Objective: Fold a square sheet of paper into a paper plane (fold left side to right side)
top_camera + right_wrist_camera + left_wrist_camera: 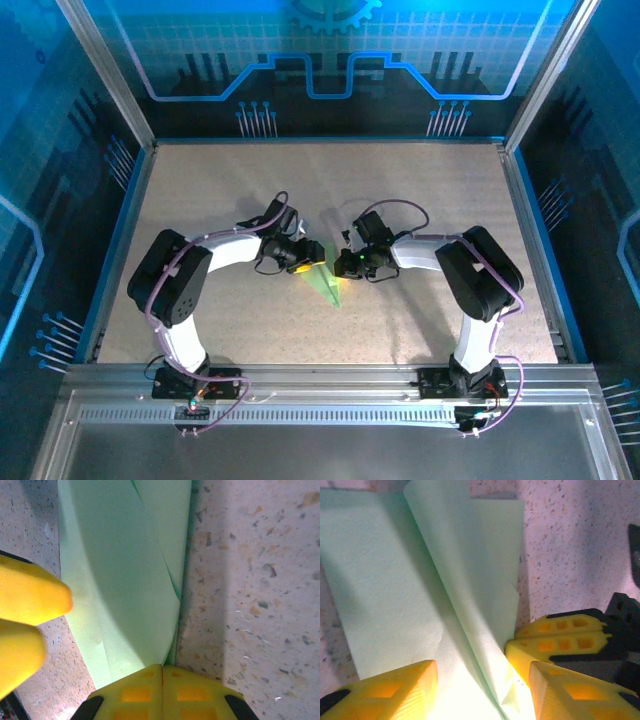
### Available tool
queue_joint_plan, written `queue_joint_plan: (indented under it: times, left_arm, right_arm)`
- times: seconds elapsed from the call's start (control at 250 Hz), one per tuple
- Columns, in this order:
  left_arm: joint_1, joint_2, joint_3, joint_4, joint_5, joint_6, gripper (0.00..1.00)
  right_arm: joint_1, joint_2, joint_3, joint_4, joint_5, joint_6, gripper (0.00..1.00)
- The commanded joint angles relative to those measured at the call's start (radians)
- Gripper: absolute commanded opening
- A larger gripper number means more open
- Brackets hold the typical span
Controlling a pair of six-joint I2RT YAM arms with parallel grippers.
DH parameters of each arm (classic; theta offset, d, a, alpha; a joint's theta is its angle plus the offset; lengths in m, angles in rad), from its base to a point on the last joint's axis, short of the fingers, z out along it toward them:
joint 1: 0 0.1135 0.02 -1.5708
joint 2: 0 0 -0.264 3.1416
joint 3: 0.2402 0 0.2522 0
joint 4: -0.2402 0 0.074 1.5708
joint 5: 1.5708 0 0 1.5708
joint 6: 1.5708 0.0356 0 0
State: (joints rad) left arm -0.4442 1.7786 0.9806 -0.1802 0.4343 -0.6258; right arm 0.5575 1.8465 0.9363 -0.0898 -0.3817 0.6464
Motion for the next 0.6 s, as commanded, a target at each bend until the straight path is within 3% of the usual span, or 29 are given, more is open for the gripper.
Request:
queue_joint_plan:
  times: [0.0,0.28,0.384,0.595]
  left_arm:
    - [0.018,-0.064,0.016,-0.058,-0.026,0.039,0.51]
    - [-0.012,-0.007,0.050,0.018,0.125,0.031,0.19]
    - [-0.032,0.036,0.072,0.033,0.141,0.023,0.14]
    - [-0.042,0.089,0.104,-0.002,0.099,0.031,0.13]
  right_arm:
    - [0.019,0.056,-0.028,-0.115,0.092,-0.006,0.00]
    - [0.019,0.053,-0.024,-0.130,0.100,-0.012,0.00]
    - [0.019,0.050,-0.025,-0.136,0.102,-0.012,0.00]
    - [0.022,0.048,-0.028,-0.141,0.108,-0.014,0.00]
